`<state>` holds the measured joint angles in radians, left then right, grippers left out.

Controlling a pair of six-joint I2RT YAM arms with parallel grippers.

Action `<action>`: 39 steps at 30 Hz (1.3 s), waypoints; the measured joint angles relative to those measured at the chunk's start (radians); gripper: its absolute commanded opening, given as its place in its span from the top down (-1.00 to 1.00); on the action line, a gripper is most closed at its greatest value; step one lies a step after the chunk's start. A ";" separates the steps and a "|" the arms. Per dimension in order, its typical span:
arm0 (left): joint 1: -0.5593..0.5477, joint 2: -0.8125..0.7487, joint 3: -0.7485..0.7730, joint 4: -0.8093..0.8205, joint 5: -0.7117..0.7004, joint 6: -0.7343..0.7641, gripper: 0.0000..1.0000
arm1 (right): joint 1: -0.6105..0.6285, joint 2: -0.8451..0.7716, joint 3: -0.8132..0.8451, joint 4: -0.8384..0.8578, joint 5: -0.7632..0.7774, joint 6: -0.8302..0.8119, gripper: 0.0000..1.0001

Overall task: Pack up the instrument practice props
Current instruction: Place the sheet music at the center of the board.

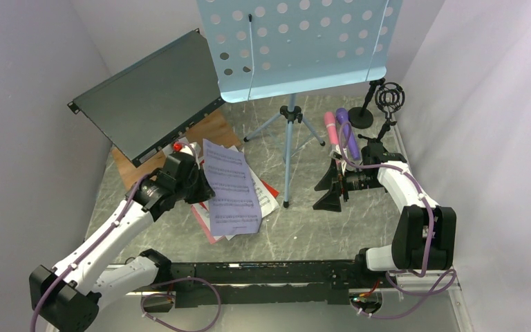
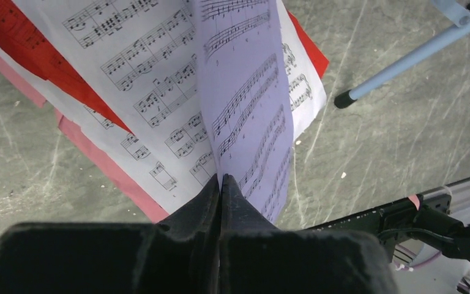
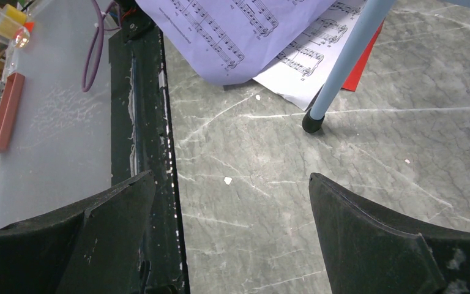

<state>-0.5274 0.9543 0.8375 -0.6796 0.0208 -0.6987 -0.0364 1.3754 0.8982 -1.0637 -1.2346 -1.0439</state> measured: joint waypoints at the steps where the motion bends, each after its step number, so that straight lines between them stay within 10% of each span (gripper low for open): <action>1: 0.000 0.002 0.000 -0.001 -0.011 0.003 0.81 | 0.000 0.000 0.000 0.000 0.000 0.000 -0.99; 39: -0.013 0.029 0.028 -0.136 -0.246 0.083 -0.12 | 0.000 0.000 0.000 0.000 0.000 0.000 -0.99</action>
<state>-0.5404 0.9833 0.8654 -0.8154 -0.2249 -0.6159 -0.0364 1.3758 0.8982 -1.0641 -1.2343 -1.0439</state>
